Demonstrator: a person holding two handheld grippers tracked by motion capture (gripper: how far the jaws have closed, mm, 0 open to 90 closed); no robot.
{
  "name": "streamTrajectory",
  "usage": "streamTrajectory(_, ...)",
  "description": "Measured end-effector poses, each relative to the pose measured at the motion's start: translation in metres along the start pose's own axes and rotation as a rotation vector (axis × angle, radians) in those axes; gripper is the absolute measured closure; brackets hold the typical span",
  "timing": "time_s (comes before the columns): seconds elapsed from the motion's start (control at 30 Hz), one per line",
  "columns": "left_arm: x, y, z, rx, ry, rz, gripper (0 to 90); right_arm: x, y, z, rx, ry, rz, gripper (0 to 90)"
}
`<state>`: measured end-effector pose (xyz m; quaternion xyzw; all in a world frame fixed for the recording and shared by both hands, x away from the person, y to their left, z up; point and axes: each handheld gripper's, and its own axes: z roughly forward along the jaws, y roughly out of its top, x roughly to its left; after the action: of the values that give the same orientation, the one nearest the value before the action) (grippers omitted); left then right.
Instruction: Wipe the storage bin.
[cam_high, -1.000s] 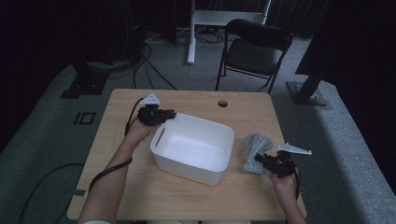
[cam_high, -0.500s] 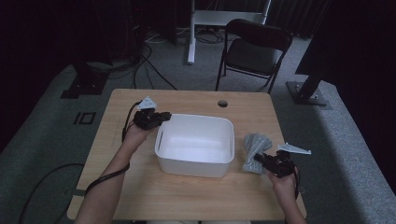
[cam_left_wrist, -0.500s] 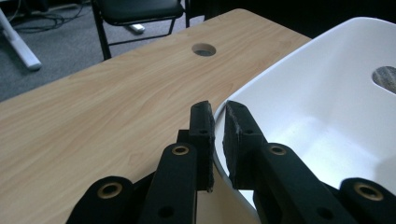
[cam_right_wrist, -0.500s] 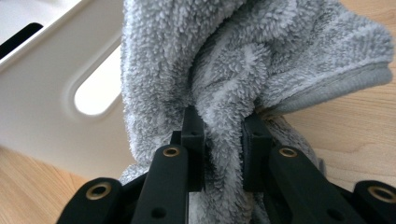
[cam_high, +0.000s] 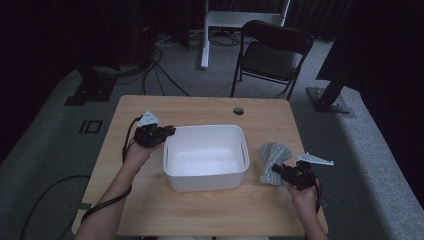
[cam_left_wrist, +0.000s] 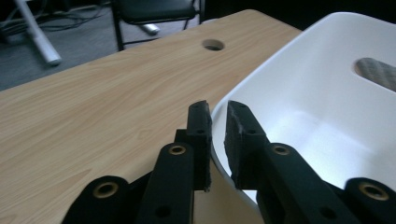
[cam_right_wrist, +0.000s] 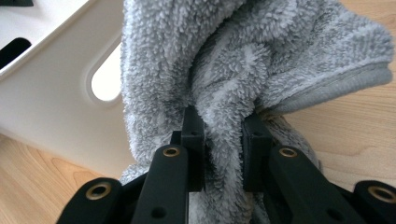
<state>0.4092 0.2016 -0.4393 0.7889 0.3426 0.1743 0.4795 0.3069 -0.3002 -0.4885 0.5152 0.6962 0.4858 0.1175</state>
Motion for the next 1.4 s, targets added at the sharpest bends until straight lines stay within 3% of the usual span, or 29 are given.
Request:
streamTrajectory(0.13,0.010,-0.001,0.003,-0.005,-0.057,0.019,69.6,0.000,0.000,0.001,0.004,-0.001,0.002,75.8)
streamTrajectory(0.2,0.010,-0.001,0.004,-0.006,-0.057,0.028,68.6,0.000,-0.001,0.001,0.006,-0.001,0.001,75.8)
streamTrajectory(0.23,0.014,0.001,0.007,-0.011,-0.088,0.035,68.6,0.000,-0.001,0.001,0.006,-0.001,0.000,75.8)
streamTrajectory(0.33,0.015,0.003,0.011,-0.015,-0.111,0.040,68.8,0.000,-0.001,0.001,0.005,-0.002,0.002,75.8)
streamTrajectory(0.47,0.015,0.003,0.015,-0.004,-0.117,0.052,72.5,-0.002,-0.002,0.001,0.010,-0.005,0.004,75.8)
streamTrajectory(0.57,0.015,0.003,0.016,-0.013,-0.136,0.030,77.6,-0.002,-0.002,0.001,0.007,-0.004,0.004,75.8)
streamTrajectory(1.13,0.001,0.001,0.007,0.017,-0.069,0.011,81.4,-0.001,-0.001,0.003,0.012,0.004,0.004,75.8)
streamTrajectory(1.4,-0.010,-0.009,-0.006,-0.007,0.009,-0.073,82.2,0.000,0.000,0.004,0.011,0.006,0.002,75.8)
